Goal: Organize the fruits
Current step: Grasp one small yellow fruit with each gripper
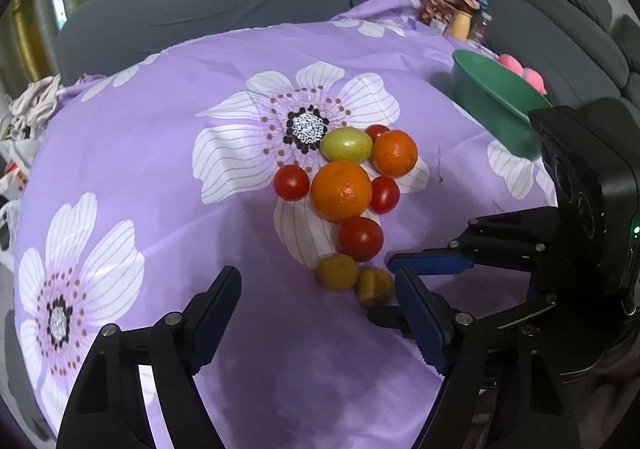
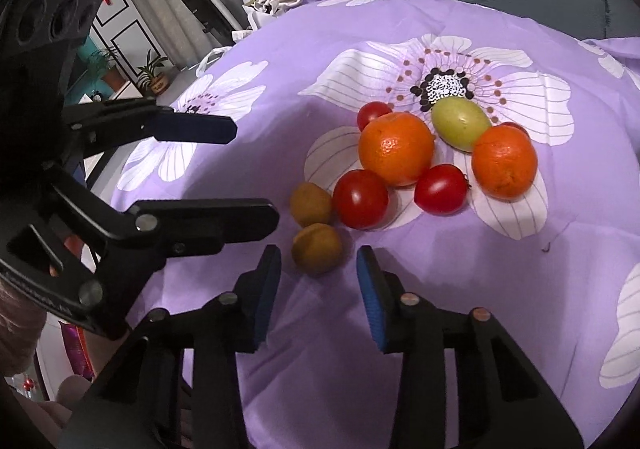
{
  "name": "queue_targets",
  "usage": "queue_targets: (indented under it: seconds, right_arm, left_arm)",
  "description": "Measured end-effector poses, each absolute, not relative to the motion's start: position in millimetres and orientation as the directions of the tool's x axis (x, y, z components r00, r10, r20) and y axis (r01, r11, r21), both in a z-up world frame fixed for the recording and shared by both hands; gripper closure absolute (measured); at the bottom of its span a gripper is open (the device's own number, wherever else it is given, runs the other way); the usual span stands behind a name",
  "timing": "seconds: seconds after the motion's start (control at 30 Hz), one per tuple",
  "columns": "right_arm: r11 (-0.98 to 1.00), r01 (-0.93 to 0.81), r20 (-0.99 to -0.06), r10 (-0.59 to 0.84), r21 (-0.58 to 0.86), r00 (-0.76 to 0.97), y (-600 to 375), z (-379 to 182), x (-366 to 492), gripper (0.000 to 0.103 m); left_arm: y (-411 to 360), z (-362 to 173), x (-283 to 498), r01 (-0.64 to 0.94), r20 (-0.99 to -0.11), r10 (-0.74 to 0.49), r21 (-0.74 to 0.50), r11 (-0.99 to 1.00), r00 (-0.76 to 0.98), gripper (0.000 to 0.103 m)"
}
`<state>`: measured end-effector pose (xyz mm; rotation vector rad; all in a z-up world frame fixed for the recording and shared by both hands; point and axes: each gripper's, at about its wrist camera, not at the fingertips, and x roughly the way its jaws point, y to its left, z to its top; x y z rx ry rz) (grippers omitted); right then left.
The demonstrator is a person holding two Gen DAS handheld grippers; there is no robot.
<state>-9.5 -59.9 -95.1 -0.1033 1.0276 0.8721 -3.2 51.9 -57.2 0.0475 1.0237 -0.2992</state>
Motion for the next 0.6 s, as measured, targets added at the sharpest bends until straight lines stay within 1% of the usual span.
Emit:
queue_targets:
  seconds: [0.03, 0.07, 0.13, 0.17, 0.2, 0.37, 0.4, 0.47, 0.6]
  right_arm:
    - [0.671, -0.673, -0.782, 0.584, 0.312, 0.219, -59, -97, -8, 0.071]
    - [0.669, -0.674, -0.780, 0.586, 0.313, 0.220, -59, -97, -7, 0.076]
    - [0.660, -0.675, -0.773, 0.599, 0.330, 0.207, -60, -97, -6, 0.076]
    - [0.663, -0.673, -0.775, 0.596, 0.328, 0.210, -62, -97, -6, 0.076]
    - [0.669, -0.671, -0.778, 0.590, 0.321, 0.216, -65, -97, -6, 0.076]
    - [0.691, -0.655, -0.787, 0.571, 0.305, 0.235, -81, -95, -7, 0.076]
    - [0.693, -0.655, -0.787, 0.569, 0.302, 0.238, -84, -94, -7, 0.076]
    - [0.697, -0.653, -0.787, 0.566, 0.297, 0.246, -89, -93, -8, 0.076]
    - [0.699, -0.644, -0.776, 0.578, 0.312, 0.252, -98, -89, -7, 0.076]
  left_arm:
    - [51, -58, -2, 0.273, -0.848, -0.224, -0.098, 0.957, 0.480, 0.027]
    - [49, -59, 0, 0.282, -0.851, -0.226, -0.096, 0.955, 0.474, 0.027]
    - [45, -61, 3, 0.303, -0.856, -0.232, -0.094, 0.948, 0.461, 0.031]
    - [43, -62, 5, 0.311, -0.859, -0.233, -0.092, 0.946, 0.456, 0.037]
    - [42, -63, 6, 0.322, -0.863, -0.235, -0.090, 0.942, 0.448, 0.039]
    - [34, -65, 13, 0.363, -0.877, -0.229, -0.068, 0.929, 0.422, 0.040]
    - [31, -66, 14, 0.374, -0.883, -0.230, -0.067, 0.925, 0.409, 0.044]
    - [25, -70, 15, 0.399, -0.897, -0.214, -0.046, 0.916, 0.386, 0.050]
    - [14, -83, 19, 0.431, -0.928, -0.173, -0.015, 0.902, 0.330, 0.052]
